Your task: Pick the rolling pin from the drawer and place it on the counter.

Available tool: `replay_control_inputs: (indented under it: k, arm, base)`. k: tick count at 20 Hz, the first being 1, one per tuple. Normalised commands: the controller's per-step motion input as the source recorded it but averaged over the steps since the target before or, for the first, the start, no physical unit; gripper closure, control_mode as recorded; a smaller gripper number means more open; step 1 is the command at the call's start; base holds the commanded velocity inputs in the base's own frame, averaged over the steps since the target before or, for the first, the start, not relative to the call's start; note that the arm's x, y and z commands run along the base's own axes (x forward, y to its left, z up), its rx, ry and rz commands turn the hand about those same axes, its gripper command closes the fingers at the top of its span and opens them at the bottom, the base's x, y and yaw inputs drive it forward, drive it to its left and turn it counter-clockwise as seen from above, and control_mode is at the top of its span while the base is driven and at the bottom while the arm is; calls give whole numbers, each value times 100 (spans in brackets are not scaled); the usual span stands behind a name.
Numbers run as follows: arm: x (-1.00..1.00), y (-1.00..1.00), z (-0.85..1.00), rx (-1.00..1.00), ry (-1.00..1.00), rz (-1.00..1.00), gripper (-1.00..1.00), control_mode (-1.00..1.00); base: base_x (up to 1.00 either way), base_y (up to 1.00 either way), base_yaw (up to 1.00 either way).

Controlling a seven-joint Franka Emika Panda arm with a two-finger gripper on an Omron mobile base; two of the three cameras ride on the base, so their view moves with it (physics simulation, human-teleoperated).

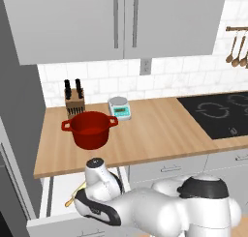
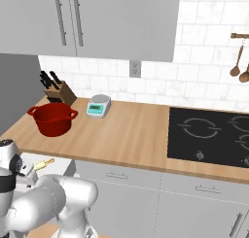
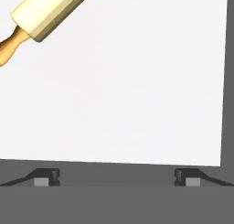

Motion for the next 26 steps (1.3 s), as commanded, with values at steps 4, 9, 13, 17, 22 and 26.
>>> replay_control_inputs:
  k: [4,9,13,17,22,26]
  arm:
    - [-27,7,-26,-1,6,-3,-100,-100]
    - [-100,0,0,0,8,-10,-100,-100]
    - [-100,0,0,1,22,-7,-100,-100]
    - [-100,0,0,0,25,-2,-100,-100]
    - [-75,-3,68,0,1,-5,-100,-100]
    - [38,0,87,-1,-18,-6,-100,-100]
  base:
    - [0,0,0]
    - [0,0,0]
    - [0,0,0]
    - [0,0,0]
    - [0,0,0]
    - [0,0,0]
